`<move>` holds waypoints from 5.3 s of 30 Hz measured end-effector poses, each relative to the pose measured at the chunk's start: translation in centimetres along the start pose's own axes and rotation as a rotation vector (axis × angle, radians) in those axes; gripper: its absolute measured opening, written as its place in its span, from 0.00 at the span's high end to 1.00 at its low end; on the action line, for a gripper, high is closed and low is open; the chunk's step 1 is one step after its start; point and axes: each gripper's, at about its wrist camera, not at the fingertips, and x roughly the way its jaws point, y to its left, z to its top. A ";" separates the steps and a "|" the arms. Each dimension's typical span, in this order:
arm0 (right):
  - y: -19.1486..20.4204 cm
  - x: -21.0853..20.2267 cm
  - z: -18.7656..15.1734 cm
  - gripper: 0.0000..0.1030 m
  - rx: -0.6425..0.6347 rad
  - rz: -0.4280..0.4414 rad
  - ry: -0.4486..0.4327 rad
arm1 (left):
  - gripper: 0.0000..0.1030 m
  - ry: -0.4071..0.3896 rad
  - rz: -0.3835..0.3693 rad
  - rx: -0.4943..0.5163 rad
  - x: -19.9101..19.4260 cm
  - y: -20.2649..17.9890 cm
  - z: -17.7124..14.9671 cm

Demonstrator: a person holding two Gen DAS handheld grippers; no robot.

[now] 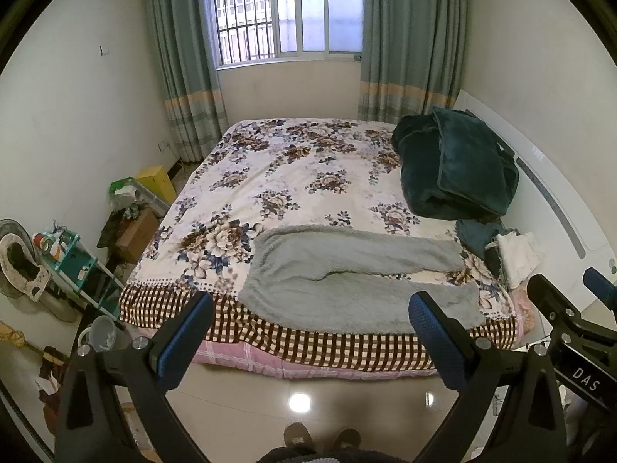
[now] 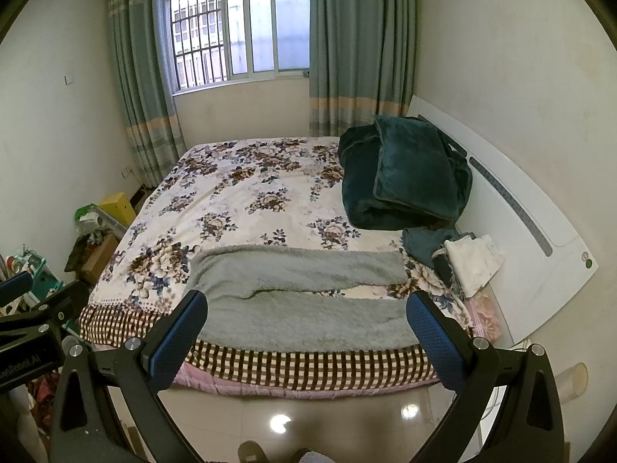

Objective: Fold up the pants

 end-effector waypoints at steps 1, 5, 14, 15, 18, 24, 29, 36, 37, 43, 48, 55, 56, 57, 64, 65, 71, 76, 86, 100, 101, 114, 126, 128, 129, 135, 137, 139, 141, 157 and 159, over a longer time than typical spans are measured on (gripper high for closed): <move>-0.1 0.1 0.0 0.00 0.000 0.001 0.001 | 0.00 -0.001 0.002 -0.001 0.0 -0.1 -0.4; -0.3 0.3 -0.1 0.00 0.001 0.003 0.002 | 0.00 -0.002 0.005 -0.011 0.2 -0.6 -0.7; -2.4 4.6 0.2 0.00 0.037 -0.009 0.014 | 0.00 -0.040 0.094 -0.073 4.6 -1.8 0.4; -2.8 5.5 0.5 0.00 0.040 -0.012 0.012 | 0.00 -0.041 0.105 -0.077 5.5 -1.9 0.8; -3.4 9.0 1.5 0.00 0.047 -0.045 0.023 | 0.00 -0.033 0.130 -0.077 8.4 -2.1 1.7; -5.4 18.0 4.6 0.00 0.076 -0.115 0.062 | 0.00 0.032 0.155 -0.047 16.5 -2.8 4.5; -7.6 28.5 7.6 0.00 0.136 -0.172 0.114 | 0.00 0.139 0.147 -0.042 26.8 -3.4 8.1; -13.6 49.6 10.1 0.00 0.347 -0.204 0.311 | 0.00 0.393 0.125 -0.098 46.5 -3.7 11.8; -14.7 53.5 9.9 0.00 0.397 -0.189 0.353 | 0.00 0.430 0.131 -0.112 49.3 -3.6 12.0; -20.1 73.6 5.9 0.00 0.631 -0.188 0.558 | 0.00 0.654 0.143 -0.241 67.3 -2.0 11.0; -24.5 87.6 1.2 0.00 0.815 -0.204 0.672 | 0.00 0.798 0.159 -0.337 79.1 -1.5 9.1; -28.8 98.8 -5.1 0.00 0.980 -0.302 0.786 | 0.03 0.928 0.199 -0.501 89.5 -0.2 6.6; -28.9 99.3 -5.4 0.00 0.987 -0.310 0.792 | 0.05 0.940 0.206 -0.532 90.1 0.2 6.3; -29.2 100.4 -5.7 0.00 0.995 -0.319 0.800 | 0.06 0.952 0.198 -0.569 90.5 0.6 6.0; -30.0 106.2 -7.0 0.01 0.994 -0.363 0.853 | 0.48 0.913 0.230 -0.661 90.4 2.0 7.2; -30.1 106.6 -7.1 0.03 0.997 -0.364 0.850 | 0.61 0.903 0.247 -0.655 90.0 2.0 7.6; -30.0 105.0 -6.1 0.72 0.911 -0.356 0.819 | 0.96 0.791 0.248 -0.650 85.1 2.5 8.7; -29.6 100.2 -4.3 0.83 0.876 -0.272 0.743 | 0.96 0.663 0.164 -0.635 77.4 2.4 11.2; -30.8 81.3 -3.6 0.84 0.843 -0.155 0.605 | 0.96 0.465 0.007 -0.635 60.7 4.6 4.5; -33.6 67.2 -20.9 0.84 0.731 -0.264 0.809 | 0.94 0.743 0.061 -0.713 57.6 6.0 -18.2; -33.5 67.4 -21.7 0.83 0.721 -0.263 0.820 | 0.93 0.737 0.056 -0.728 57.5 6.1 -18.5; -29.3 62.6 -21.9 0.16 0.770 -0.077 0.809 | 0.22 0.423 0.143 -0.784 52.1 13.3 -12.5; -23.3 67.1 -20.4 0.16 0.712 -0.080 0.817 | 0.94 0.470 0.280 -0.851 61.1 22.9 -14.8; -22.9 67.5 -20.1 0.16 0.704 -0.081 0.813 | 0.94 0.427 0.318 -0.847 59.1 24.0 -15.1; -22.9 67.5 -20.0 0.16 0.700 -0.086 0.812 | 0.94 0.431 0.315 -0.864 58.5 24.8 -15.8; -25.1 66.2 -20.8 0.13 0.754 -0.089 0.822 | 0.90 0.541 0.251 -0.939 58.6 25.9 -19.5; -27.0 64.5 -20.8 0.07 0.791 -0.085 0.800 | 0.80 0.503 0.261 -0.880 57.2 24.8 -18.3; -29.1 62.4 -20.4 0.07 0.825 -0.103 0.753 | 0.49 0.490 0.285 -0.824 56.3 23.5 -17.0; -31.6 60.7 -19.8 0.07 0.839 -0.150 0.707 | 0.25 0.452 0.306 -0.789 54.6 22.0 -15.8; -49.3 72.8 -27.0 0.77 0.995 -0.212 0.833 | 0.25 0.506 0.091 -0.244 59.6 -5.2 -11.3; -48.3 71.9 -26.1 0.87 0.918 -0.231 0.792 | 0.25 0.528 0.053 -0.178 60.3 -9.1 -11.4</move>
